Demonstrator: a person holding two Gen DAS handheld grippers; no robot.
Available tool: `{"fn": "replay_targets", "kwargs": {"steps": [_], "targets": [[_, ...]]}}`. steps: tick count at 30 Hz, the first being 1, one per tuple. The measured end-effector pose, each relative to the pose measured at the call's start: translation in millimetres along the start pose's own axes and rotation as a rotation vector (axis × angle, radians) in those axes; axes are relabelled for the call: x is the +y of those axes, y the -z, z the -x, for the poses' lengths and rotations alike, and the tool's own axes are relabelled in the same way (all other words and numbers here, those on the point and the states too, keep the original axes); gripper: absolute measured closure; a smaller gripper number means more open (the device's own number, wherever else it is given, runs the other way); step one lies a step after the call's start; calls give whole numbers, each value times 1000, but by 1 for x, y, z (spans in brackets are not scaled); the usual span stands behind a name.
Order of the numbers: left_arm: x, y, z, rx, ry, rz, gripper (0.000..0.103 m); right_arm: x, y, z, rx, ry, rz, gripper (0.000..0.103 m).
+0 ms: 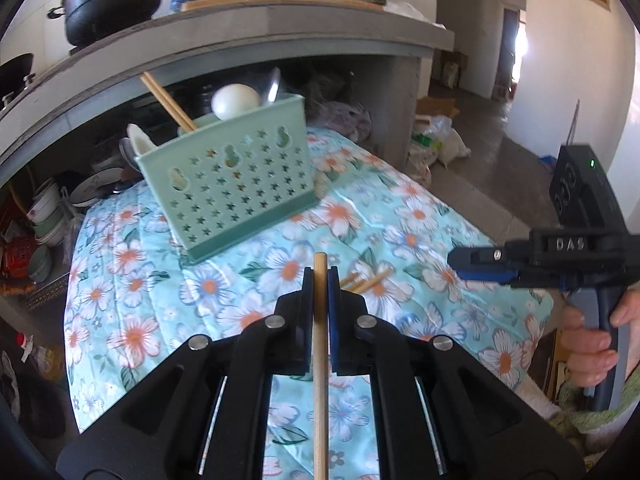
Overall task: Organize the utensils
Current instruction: 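Lift the chopstick upright with the left gripper, then hold the chopstick upright with the left gripper while the right gripper grasps another chopstick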
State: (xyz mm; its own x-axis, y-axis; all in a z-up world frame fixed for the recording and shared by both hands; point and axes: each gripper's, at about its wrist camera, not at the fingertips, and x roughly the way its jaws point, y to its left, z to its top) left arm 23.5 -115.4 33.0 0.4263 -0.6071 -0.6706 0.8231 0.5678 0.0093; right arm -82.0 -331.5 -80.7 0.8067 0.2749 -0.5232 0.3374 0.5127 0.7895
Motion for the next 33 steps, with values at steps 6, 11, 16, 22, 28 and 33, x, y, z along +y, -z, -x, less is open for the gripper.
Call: {"fn": "replay_targets", "kwargs": {"steps": [6,11,16,22,28,33], "targets": [[22,-8,16,-70,-45,72,98,-12,1,-6,25,-19,-78,57],[37,-13,25,-136,-127,106,98,-25,-1,-24,70,-39,-168,61],[37,-13,22,-167,-239,67,98,-28,-6,-48,98,-53,-233,65],[34,-13,17,-182,-278,51,98,-34,-14,-70,85,-69,-319,70],[32,-9,14,-176,-264,60,98,-41,-21,-84,45,-57,-372,95],[33,-7,15,-174,-252,71,98,-47,-32,-56,-55,-41,-363,96]]}}
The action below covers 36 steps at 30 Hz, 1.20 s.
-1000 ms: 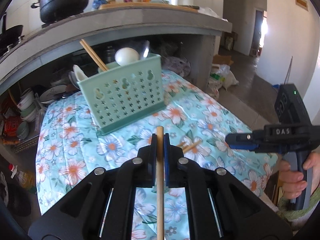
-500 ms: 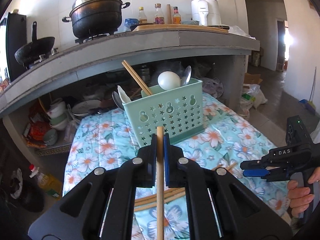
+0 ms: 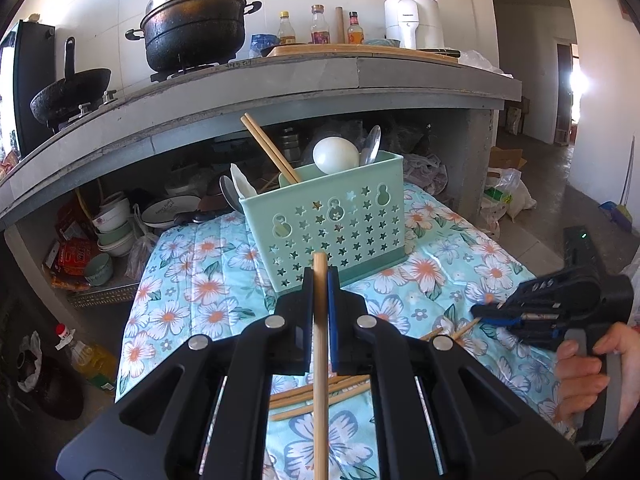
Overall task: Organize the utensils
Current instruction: 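Hold the chopstick upright with the left gripper while the right gripper grasps another chopstick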
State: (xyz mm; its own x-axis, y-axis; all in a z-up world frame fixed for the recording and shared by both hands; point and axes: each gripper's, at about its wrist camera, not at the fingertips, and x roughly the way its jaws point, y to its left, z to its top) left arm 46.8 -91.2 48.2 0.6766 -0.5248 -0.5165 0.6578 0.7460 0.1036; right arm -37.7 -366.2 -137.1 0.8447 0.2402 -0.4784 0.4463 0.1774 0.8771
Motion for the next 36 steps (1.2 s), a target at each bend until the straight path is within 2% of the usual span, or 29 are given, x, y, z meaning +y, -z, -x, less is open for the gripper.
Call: {"fn": "replay_targets", "kwargs": {"steps": [3,4,5,7,10,18,23,27,32,36], "targets": [[0,1,-1,4,2,0,98,-2,-16,16,-35,-22,-25,93],[0,1,-1,6,4,1,98,-4,-19,19,-39,-23,-42,89],[0,1,-1,6,6,3,98,-6,-21,22,-37,-22,-53,78],[-1,0,-1,2,4,3,98,-11,-18,26,-36,-19,-67,67],[-4,-2,-1,-2,-1,-5,98,-17,-11,24,-6,-13,-82,65],[-13,-5,-10,16,-32,-49,98,-17,-2,9,26,-11,-103,66],[-15,-5,-21,43,-66,-61,98,-11,-1,-9,37,14,-96,75],[-14,-5,-25,55,-83,-65,98,-6,-2,-15,22,21,-100,77],[-14,-6,-28,59,-100,-68,98,-8,-2,-20,4,31,-120,91],[-14,-6,-30,62,-101,-70,98,-11,-5,-21,7,27,-114,93]]}}
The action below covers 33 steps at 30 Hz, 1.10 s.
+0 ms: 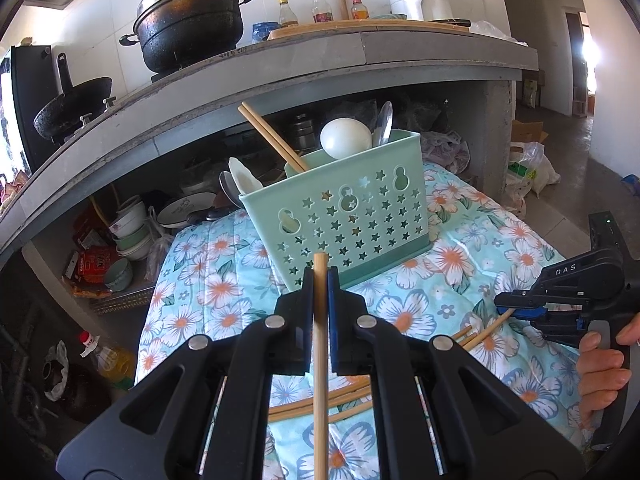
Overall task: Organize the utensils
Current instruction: 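Hold the chopstick upright with the left gripper while the right gripper grasps another chopstick, then carry the chopstick over the green holder and drop it in with the left gripper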
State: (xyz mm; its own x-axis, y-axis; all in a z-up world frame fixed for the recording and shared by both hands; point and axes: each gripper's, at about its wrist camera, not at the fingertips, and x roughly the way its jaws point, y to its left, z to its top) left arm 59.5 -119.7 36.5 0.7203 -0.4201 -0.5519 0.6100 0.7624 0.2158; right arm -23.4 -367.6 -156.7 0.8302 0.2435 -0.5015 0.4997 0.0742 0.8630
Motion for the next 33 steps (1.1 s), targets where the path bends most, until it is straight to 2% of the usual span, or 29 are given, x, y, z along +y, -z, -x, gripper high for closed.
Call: {"fn": "replay_targets", "kwargs": {"steps": [9,13,15,18,21,26,29,33], "targets": [[0,3,-2,9,-12,2,98,6,-2,16,-25,-39,34,94],[2,3,-1,8,-9,4,98,23,-2,41,-78,-64,116,96],[6,1,3,0,14,21,98,35,-2,56,-111,-72,170,96],[22,-11,16,-25,96,86,98,59,2,87,-177,-78,291,97],[46,-35,31,-85,187,158,98,85,9,119,-246,-85,421,97],[86,-94,53,-275,229,270,98,114,20,159,-339,-101,569,97],[104,-130,54,-403,264,372,98,122,21,168,-360,-113,601,97],[117,-174,29,-507,299,504,98,125,22,169,-366,-119,623,97]]}}
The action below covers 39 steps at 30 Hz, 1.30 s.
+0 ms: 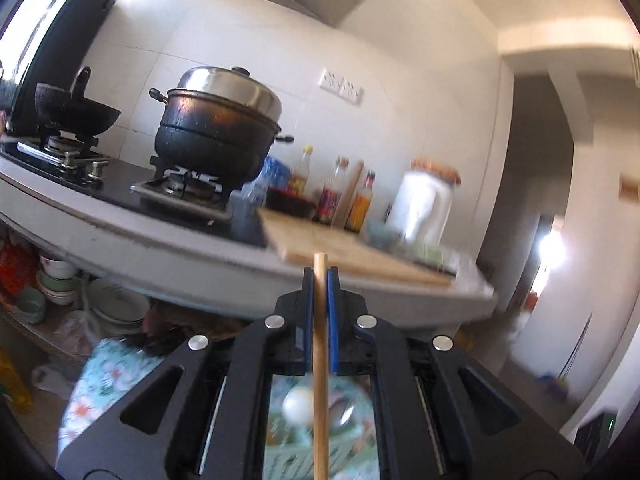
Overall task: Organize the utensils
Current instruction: 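Carry the chopstick over the green holder and drop it in with the left gripper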
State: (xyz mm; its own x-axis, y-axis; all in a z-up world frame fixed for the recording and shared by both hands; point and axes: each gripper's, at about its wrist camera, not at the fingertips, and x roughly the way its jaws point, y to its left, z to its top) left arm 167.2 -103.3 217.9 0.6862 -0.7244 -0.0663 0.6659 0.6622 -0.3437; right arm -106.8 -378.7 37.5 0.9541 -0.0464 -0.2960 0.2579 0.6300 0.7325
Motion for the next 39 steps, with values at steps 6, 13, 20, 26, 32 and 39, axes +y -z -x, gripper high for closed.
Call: {"fn": "replay_targets", "kwargs": {"steps": [6,13,20,26,32,39], "targets": [[3,-5,-65,-80,-66,30,98,-11,0,-10,18,5,0,97],[15,12,-119,-89,-161,8,98,-26,-1,-23,48,-5,-37,97],[24,26,-144,-100,-252,-25,98,-34,0,-28,56,-10,-58,97],[28,46,-150,-82,-281,-34,98,-39,1,-30,61,-7,-68,97],[33,58,-152,-69,-301,-25,98,-41,2,-30,65,-8,-78,97],[39,59,-149,9,-267,21,98,-41,2,-27,55,-2,-77,97]]}}
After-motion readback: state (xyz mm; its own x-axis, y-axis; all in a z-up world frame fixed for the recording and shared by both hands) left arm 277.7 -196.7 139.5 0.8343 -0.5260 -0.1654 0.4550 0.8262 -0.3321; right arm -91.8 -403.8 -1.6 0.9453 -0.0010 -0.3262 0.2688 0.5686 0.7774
